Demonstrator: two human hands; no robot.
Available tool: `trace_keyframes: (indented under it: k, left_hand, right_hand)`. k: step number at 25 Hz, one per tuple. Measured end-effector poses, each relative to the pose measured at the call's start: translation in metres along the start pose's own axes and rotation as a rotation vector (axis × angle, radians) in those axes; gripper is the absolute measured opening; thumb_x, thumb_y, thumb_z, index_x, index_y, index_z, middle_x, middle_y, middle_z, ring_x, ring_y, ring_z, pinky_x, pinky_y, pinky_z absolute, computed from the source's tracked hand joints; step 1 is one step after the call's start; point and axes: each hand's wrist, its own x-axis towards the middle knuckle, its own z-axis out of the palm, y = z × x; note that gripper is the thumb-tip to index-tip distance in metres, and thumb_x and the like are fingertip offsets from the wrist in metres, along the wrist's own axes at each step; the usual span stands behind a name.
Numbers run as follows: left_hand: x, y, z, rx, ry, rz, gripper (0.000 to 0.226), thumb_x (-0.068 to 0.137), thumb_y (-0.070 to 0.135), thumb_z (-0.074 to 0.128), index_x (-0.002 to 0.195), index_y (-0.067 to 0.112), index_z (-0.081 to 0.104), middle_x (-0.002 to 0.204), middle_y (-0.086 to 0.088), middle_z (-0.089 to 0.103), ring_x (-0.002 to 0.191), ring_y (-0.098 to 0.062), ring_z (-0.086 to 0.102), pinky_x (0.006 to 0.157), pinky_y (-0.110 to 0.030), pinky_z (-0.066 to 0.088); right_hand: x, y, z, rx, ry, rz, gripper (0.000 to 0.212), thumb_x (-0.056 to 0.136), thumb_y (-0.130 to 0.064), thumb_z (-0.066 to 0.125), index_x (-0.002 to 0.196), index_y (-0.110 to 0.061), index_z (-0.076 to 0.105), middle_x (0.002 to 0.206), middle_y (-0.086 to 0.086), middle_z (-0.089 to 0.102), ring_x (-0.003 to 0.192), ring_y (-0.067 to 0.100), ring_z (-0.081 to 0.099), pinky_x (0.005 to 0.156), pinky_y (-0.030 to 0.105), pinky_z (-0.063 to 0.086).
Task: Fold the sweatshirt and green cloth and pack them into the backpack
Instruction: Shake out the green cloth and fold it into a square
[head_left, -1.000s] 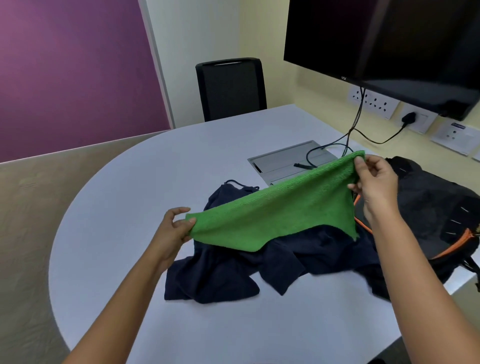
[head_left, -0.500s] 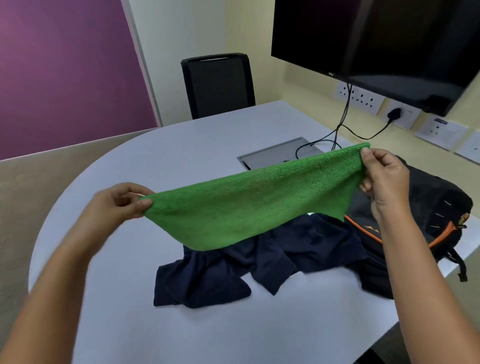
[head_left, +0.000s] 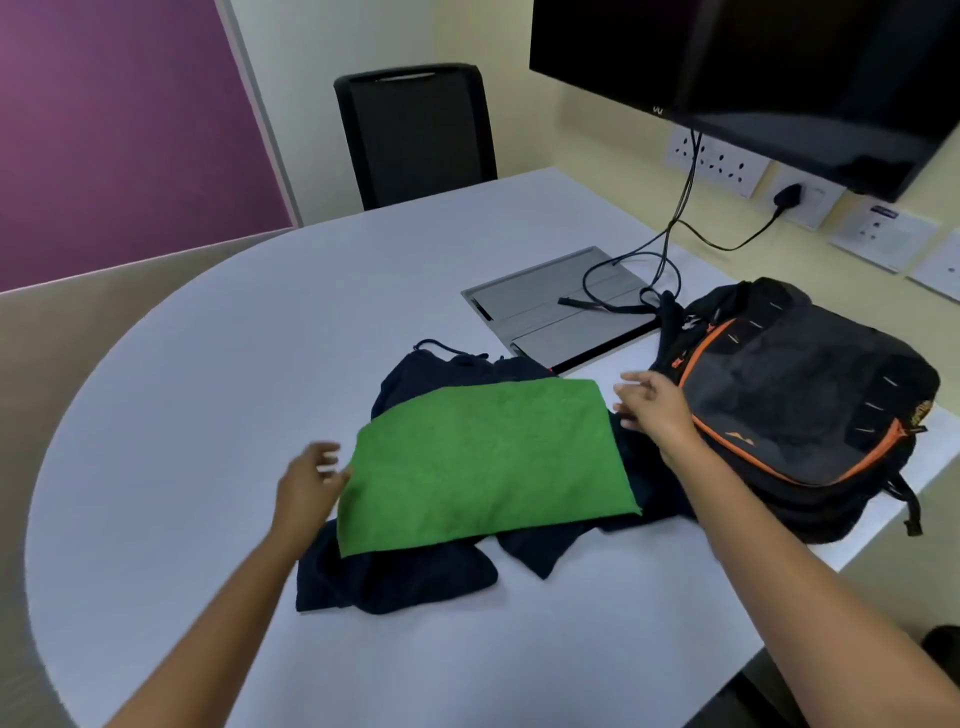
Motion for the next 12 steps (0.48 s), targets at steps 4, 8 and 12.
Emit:
trace_keyframes:
  k: [4, 8, 12]
  left_hand:
    - [-0.028, -0.042, 0.033, 0.059, -0.014, -0.071, 0.025, 0.087, 0.016, 0.062, 0.108, 0.003, 0.059, 0.102, -0.013, 0.065, 0.087, -0.023, 0.055, 0.077, -0.032, 0.041]
    - [-0.03, -0.046, 0.032, 0.089, 0.096, -0.178, 0.018, 0.089, 0.02, 0.058, 0.09, 0.001, 0.06, 0.083, -0.008, 0.061, 0.083, -0.028, 0.055, 0.071, -0.032, 0.038]
    - [-0.032, -0.049, 0.028, 0.059, 0.066, -0.305, 0.031, 0.088, 0.023, 0.058, 0.063, 0.006, 0.054, 0.062, -0.011, 0.058, 0.067, -0.032, 0.058, 0.066, -0.039, 0.048]
  right_hand:
    - [-0.02, 0.078, -0.003, -0.171, 0.063, 0.083, 0.011, 0.086, -0.006, 0.063, 0.096, -0.01, 0.061, 0.083, 0.006, 0.064, 0.087, 0.026, 0.062, 0.072, 0.028, 0.051]
    - [-0.044, 0.095, 0.003, -0.245, 0.179, 0.072, 0.024, 0.083, -0.016, 0.068, 0.104, -0.008, 0.06, 0.104, 0.005, 0.063, 0.084, 0.015, 0.057, 0.081, 0.028, 0.042]
    - [-0.051, 0.089, 0.006, -0.1, 0.246, -0.009, 0.026, 0.084, -0.01, 0.066, 0.108, -0.013, 0.055, 0.1, -0.001, 0.06, 0.074, 0.012, 0.06, 0.07, 0.027, 0.047]
